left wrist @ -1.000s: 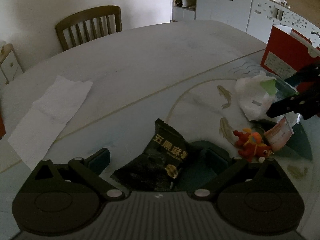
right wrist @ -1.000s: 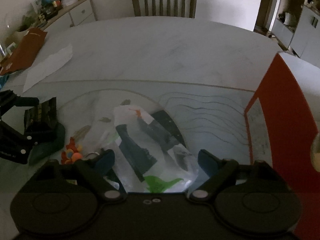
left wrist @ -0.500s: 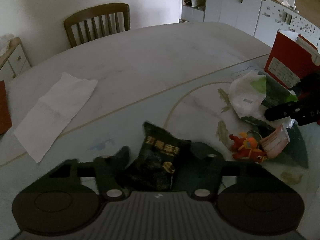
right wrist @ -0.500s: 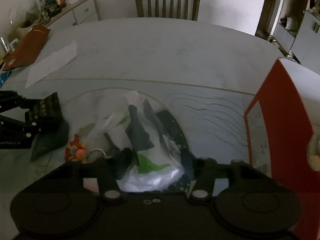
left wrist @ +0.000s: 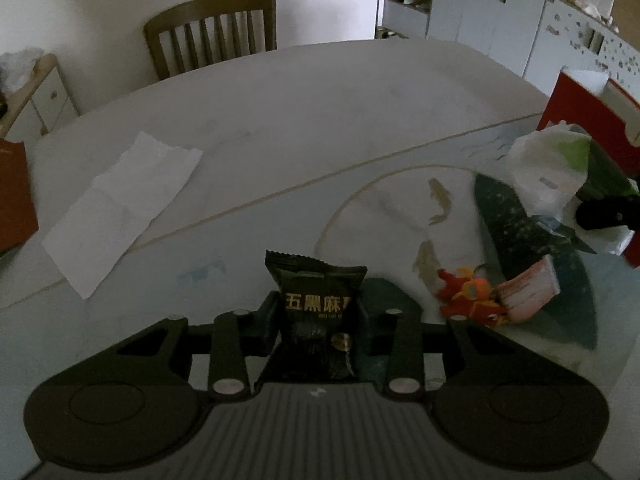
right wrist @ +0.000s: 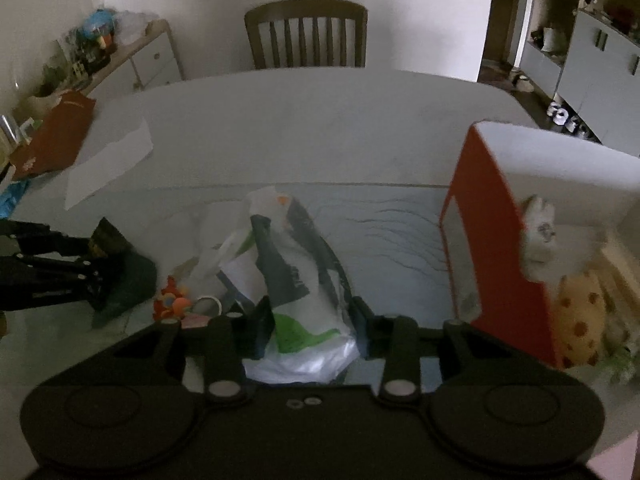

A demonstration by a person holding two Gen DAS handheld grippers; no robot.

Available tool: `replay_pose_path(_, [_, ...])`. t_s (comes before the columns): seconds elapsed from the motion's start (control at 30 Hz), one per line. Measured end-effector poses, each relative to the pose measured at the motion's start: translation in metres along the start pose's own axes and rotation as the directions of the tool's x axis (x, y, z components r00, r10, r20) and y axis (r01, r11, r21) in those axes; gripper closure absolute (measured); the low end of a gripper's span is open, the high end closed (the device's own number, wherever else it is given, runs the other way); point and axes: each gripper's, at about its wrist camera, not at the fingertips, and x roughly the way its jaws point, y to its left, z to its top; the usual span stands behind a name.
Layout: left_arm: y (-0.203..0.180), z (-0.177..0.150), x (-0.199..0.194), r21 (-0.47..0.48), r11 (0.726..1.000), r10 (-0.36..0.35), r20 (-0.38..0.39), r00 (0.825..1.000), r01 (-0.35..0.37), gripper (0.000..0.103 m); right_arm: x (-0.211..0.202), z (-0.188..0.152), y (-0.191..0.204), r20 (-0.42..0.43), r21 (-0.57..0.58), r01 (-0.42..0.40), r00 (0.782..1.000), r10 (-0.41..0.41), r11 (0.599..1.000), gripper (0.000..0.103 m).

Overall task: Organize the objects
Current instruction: 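Grasp the black snack bag with the left tool while the right tool grasps the white plastic bag, then carry the black snack bag and white plastic bag into the red box and release both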

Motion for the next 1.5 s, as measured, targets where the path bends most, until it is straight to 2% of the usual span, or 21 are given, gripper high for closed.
replay_pose_path(0.3, [-0.020, 0.001, -0.030, -0.059, 0.998, -0.036, 0.003, 0.999, 0.036, 0.066, -0.044, -0.014, -0.010, 0.039, 0.031, -0.005, 0.999, 0.003, 0.999, 0.064])
replay_pose_path(0.63, [-0.056, -0.001, -0.059, -0.052, 0.996, -0.076, 0.037, 0.996, 0.077, 0.069, -0.084, -0.026, -0.040, 0.087, 0.078, -0.033, 0.996, 0.026, 0.996, 0.064])
replay_pose_path(0.93, [-0.062, -0.001, -0.069, -0.087, 0.996, -0.030, 0.049, 0.998, 0.034, 0.069, -0.105, -0.031, -0.063, 0.114, 0.089, -0.030, 0.993, 0.020, 0.996, 0.064])
replay_pose_path(1.03, [-0.071, 0.008, -0.077, -0.073, 0.996, -0.049, 0.062, 0.997, 0.054, 0.069, -0.112, -0.030, -0.077, 0.127, 0.113, -0.011, 0.992, -0.003, 0.993, 0.064])
replay_pose_path(1.2, [-0.103, 0.032, -0.084, -0.047, 0.991, -0.120, 0.083, 0.989, 0.125, 0.069, -0.117, -0.030, -0.100, 0.134, 0.147, 0.025, 0.990, -0.045, 0.989, 0.064])
replay_pose_path(1.33, [-0.142, 0.051, -0.084, 0.012, 0.984, -0.180, 0.086, 0.980, 0.180, 0.069, -0.122, -0.033, -0.123, 0.143, 0.170, 0.046, 0.987, -0.071, 0.984, 0.064])
replay_pose_path(1.5, [-0.191, 0.070, -0.081, 0.091, 0.972, -0.223, 0.084, 0.971, 0.216, 0.069, -0.126, -0.039, -0.152, 0.147, 0.201, 0.072, 0.984, -0.103, 0.977, 0.064])
